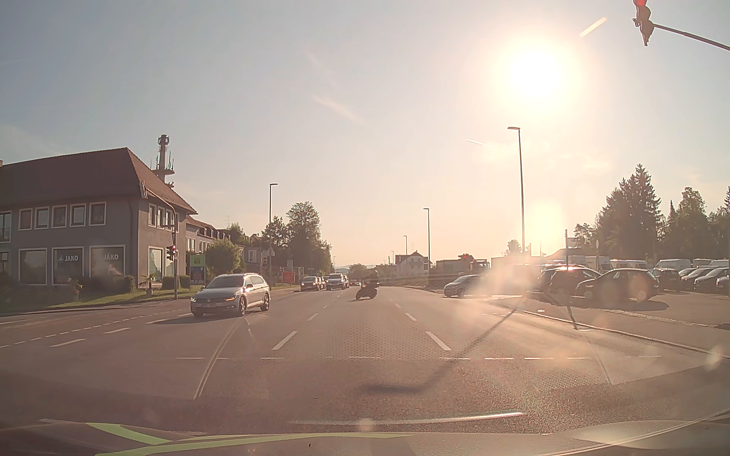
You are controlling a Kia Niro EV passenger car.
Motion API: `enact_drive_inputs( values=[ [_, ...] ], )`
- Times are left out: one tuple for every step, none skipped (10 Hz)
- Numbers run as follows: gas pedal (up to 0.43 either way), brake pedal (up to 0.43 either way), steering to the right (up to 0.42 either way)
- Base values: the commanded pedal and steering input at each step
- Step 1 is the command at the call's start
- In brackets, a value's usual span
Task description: Follow the waypoints while adhering to traffic rules and regulations
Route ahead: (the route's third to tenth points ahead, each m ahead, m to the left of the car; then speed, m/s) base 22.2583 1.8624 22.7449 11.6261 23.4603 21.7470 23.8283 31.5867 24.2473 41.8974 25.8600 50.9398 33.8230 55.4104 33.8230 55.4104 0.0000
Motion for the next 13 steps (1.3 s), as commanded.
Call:
enact_drive_inputs(
  values=[
    [0.0,0.378,0.0],
    [0.0,0.378,0.0],
    [0.0,0.378,0.0],
    [0.0,0.378,0.0],
    [0.0,0.372,0.0],
    [0.0,0.372,0.0],
    [0.0,0.372,0.0],
    [0.0,0.372,0.0],
    [0.0,0.378,0.0],
    [0.0,0.372,0.0],
    [0.0,0.372,0.0],
    [0.0,0.378,0.0],
    [0.0,0.372,0.0]
  ],
)
